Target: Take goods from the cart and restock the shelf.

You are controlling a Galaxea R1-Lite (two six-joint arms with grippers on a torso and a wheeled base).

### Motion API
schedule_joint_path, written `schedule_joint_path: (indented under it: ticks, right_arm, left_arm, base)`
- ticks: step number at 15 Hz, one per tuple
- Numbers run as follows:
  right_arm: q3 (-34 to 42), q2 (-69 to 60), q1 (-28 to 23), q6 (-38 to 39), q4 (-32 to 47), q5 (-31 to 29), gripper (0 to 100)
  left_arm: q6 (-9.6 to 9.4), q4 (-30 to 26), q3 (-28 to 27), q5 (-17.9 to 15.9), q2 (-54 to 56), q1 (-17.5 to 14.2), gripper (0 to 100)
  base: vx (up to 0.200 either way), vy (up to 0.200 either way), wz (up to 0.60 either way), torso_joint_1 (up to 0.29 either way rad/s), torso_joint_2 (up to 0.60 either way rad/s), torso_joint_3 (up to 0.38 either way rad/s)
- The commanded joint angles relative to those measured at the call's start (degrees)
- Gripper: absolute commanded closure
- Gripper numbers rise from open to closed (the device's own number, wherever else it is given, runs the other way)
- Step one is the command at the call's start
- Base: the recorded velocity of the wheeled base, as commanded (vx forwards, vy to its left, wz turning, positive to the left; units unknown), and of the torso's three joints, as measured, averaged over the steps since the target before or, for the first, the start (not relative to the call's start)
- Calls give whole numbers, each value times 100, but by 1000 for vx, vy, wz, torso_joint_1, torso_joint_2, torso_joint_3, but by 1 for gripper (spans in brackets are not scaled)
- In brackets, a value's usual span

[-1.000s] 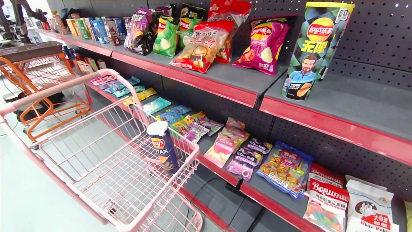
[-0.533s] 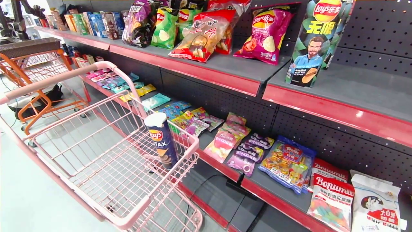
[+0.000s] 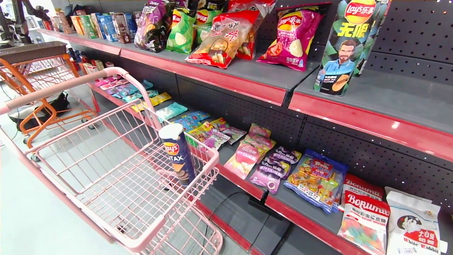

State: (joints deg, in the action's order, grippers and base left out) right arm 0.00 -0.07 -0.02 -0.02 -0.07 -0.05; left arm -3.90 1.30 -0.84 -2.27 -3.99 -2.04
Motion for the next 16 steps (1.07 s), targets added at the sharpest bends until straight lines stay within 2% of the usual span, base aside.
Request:
schedule_joint_path:
  ticks: [1,2,3,5,6,8,12,14,16]
  right_arm:
    - [0,7,2,2,-1,5,0]
    - [0,7,-6,2,-1,5,0]
    - [0,7,-6,-6,-1,5,0]
    - [0,7,-6,-6,-1,5,0]
    - [0,7,2,-6,-1,5,0]
    - [0,7,-6,-6,-1,5,0]
    - [0,7,-6,-6,-1,14,0]
    - [0,7,-6,-15,-1,5,0]
    - [0,7,2,-24,-1,5,0]
  left_arm:
    - [654,89,-1981,-520,-1869,476,0]
    - [680,98,-2561,-520,-2440,520,0]
    - [671,133,-2658,-520,-2757,511,0]
    - [373,230,-2509,-397,-3302,485,0]
    - [311,362,-2517,-292,-3627,485,0]
    - [575,1329,-2746,-301,-5015,344,0]
    - [540,2963,-2974,-450,-7274,415,0]
    - [531,3209,-3106,-591,-7916,494,0]
    - [540,3429,-3194,-810,-8259,749,0]
  base:
    - [0,0,0,0,0,0]
    - [0,0,0,0,0,0]
    - [0,0,0,0,0,0]
    - [0,0,0,0,0,0]
    - [0,0,0,0,0,0]
    - [0,0,0,0,0,0]
    - [0,0,0,0,0,0]
    - [0,0,0,0,0,0]
    - [0,0,0,0,0,0]
